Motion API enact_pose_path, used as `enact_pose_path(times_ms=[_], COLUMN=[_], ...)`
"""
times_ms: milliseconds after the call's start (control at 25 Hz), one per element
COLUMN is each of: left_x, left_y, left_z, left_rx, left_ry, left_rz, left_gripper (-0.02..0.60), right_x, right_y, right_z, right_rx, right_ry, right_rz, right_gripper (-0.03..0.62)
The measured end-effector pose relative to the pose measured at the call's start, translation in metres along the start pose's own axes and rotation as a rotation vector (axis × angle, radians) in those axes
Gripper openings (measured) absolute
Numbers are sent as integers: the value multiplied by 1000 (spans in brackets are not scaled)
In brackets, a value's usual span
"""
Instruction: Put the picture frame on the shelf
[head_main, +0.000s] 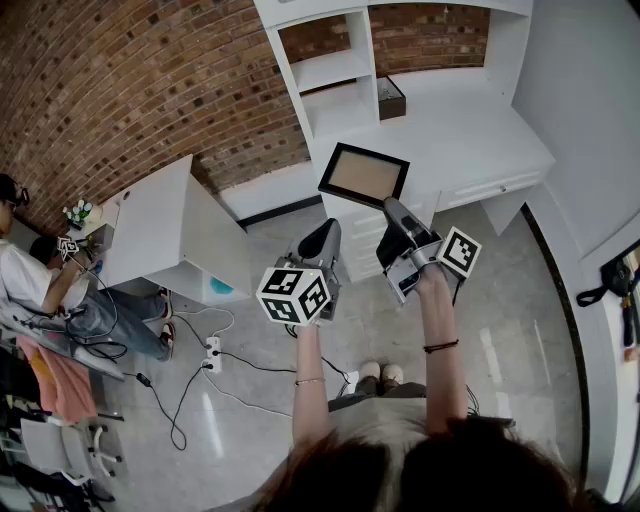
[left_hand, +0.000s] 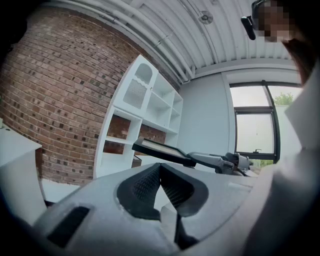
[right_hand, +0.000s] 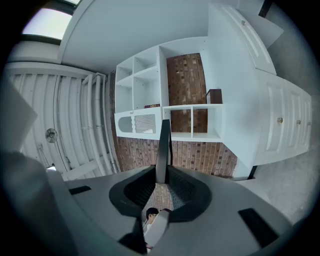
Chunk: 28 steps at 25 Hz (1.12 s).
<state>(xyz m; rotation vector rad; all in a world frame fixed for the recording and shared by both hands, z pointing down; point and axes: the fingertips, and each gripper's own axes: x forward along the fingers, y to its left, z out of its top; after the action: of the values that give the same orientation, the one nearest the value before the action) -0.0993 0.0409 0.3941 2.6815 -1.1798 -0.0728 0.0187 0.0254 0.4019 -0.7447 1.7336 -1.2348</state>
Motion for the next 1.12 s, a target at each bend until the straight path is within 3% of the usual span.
enact_pose_path(times_ms=[1120], left_x=[1], left_y=[-22], left_z=[13], left_rx=[13], left_ry=[-29], left_rz=[19], left_gripper=[11], right_x=[-13], right_y=[17], right_z=[9], right_rx=[11], right_ry=[11], right_rz=[36], right_gripper=[71])
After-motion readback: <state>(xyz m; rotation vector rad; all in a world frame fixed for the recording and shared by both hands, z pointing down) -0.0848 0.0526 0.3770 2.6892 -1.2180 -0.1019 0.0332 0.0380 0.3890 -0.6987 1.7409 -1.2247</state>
